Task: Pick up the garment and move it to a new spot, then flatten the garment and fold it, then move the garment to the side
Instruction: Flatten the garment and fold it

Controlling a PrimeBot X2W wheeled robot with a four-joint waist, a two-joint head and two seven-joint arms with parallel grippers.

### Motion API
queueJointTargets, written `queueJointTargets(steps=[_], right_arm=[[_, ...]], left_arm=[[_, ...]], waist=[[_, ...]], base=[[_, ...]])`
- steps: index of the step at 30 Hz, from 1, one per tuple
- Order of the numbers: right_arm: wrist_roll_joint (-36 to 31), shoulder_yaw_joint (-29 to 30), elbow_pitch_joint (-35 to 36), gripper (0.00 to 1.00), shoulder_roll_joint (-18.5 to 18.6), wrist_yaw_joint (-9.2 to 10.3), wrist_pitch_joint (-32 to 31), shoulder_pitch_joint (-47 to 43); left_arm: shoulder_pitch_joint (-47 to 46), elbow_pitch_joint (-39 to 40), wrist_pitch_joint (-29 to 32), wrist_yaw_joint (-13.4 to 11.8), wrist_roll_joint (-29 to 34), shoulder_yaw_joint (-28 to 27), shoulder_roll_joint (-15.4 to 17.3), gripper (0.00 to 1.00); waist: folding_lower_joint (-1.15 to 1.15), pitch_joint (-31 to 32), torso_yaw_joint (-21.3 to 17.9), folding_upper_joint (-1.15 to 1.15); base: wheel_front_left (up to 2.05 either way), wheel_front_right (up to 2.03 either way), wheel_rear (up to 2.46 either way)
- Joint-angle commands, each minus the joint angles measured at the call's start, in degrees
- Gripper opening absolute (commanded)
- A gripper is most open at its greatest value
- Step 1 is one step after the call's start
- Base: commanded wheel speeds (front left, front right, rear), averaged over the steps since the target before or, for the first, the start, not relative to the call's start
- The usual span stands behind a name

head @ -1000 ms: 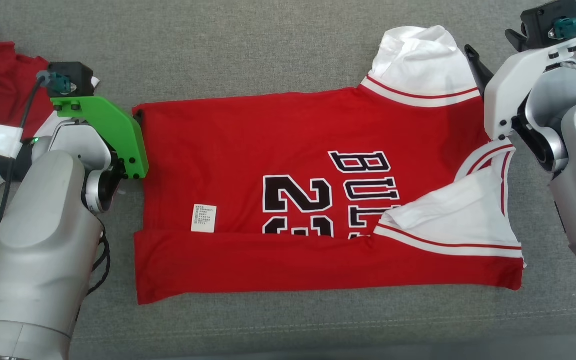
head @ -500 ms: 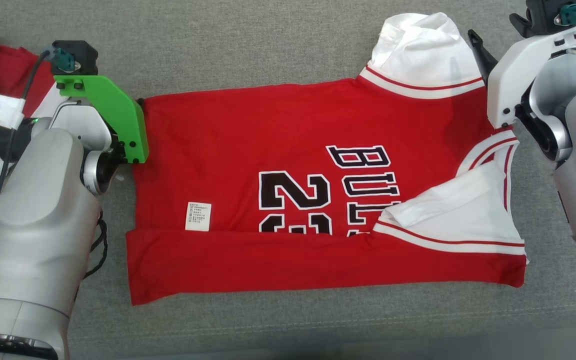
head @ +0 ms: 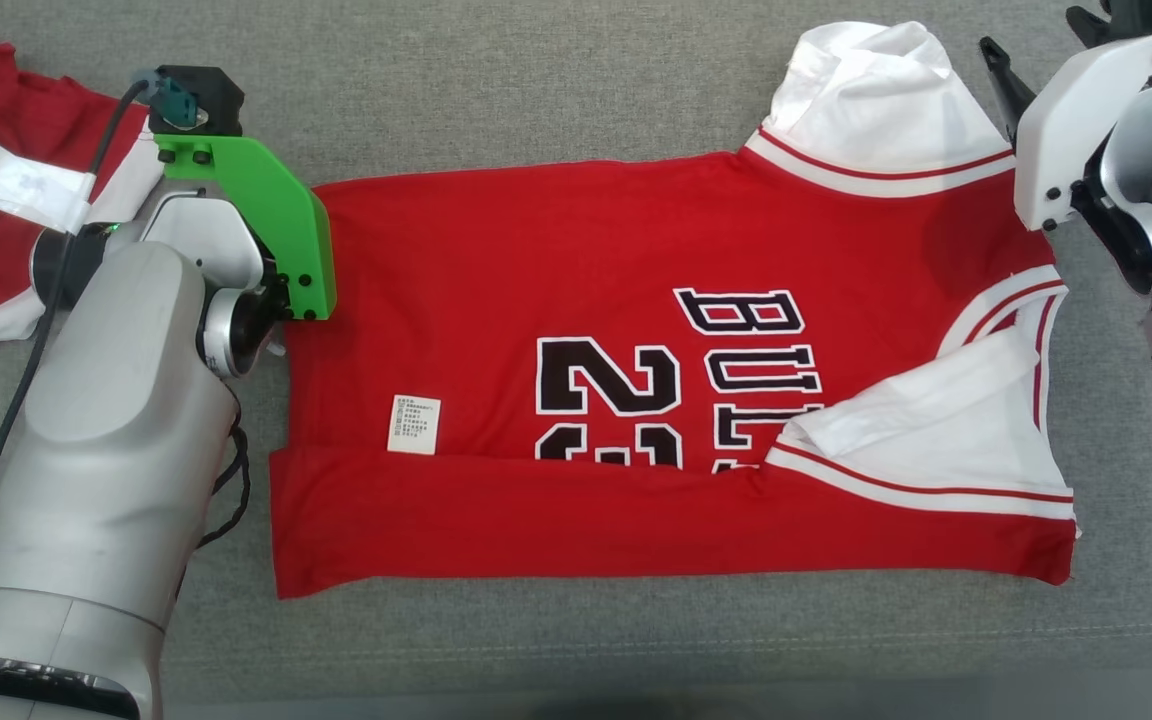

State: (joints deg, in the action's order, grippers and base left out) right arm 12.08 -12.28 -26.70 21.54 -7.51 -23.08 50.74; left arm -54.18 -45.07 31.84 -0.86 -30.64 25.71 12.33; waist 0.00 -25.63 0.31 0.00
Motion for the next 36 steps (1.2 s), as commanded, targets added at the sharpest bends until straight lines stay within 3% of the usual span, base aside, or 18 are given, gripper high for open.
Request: queueJointTargets(steps=[1,10,16,26,36], right_arm=[[-0.04,0.88,-1.06,1.0,0.03,0.04,-0.6,1.07],[0.41,8.96,-9.25,1.0,-4.76,0.04,-1.76,4.58],[-1.59,10.68,-12.18,1.0,-6.97,0.04,-3.46,6.57],[-9.73,23.07,-15.4,1.0,-9.7,0.04,-10.48,10.66],[-19.06,29.93,-14.21,1.0,-13.05,0.04,-16.41,11.73]], left_arm=[[0.91,-0.69,0.25,-0.1,0.14,0.64,-0.72,0.0],[0.19,-0.26,-0.72,0.54,0.01,2.02,-2.33,0.0],[-0.47,-0.78,-1.13,0.93,-0.04,2.47,-2.43,0.0],[-0.51,-2.16,-1.9,1.66,-0.57,3.67,-3.86,0.0],[-0.72,-3.55,-2.87,2.18,-1.03,4.35,-5.07,0.0]], waist=[[0.0,-0.41,0.56,0.0],[0.0,-1.84,2.6,0.0],[0.0,-1.96,3.09,0.0],[0.0,-1.15,4.45,0.0],[0.0,-1.01,6.13,0.0]], base=[[0.0,0.0,0.0],[0.0,0.0,0.0],[0.0,0.0,0.0],[0.0,0.0,0.0],[0.0,0.0,0.0]])
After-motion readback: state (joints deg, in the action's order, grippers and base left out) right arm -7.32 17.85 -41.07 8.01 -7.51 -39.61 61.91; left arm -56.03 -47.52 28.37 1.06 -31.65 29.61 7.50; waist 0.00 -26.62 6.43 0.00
